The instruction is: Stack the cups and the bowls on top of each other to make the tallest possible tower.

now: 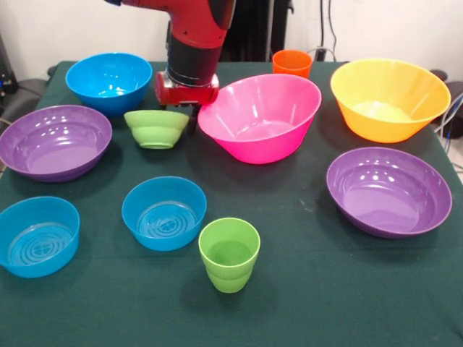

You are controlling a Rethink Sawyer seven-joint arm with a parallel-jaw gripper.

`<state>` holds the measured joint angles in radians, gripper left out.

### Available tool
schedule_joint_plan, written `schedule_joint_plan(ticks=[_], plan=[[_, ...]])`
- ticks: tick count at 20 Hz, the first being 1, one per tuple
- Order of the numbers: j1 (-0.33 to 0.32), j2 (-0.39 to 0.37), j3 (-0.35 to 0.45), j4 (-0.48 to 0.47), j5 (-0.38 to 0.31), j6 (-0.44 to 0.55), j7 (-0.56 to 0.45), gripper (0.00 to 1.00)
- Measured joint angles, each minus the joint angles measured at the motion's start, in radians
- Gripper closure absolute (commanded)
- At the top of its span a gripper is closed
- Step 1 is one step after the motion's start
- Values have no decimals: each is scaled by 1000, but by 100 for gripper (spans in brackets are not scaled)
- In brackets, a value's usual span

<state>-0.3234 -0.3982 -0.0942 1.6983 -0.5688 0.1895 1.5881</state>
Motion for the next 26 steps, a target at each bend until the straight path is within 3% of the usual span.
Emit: schedule_joint_plan(ticks=[1,2,18,26], plan=[[1,1,-2,0,0,-2,0,0],[2,1,-3,0,0,-2,0,100],[8,-18,-24,0,2,3,0,100],[19,-44,-24,0,28,63,0,100]])
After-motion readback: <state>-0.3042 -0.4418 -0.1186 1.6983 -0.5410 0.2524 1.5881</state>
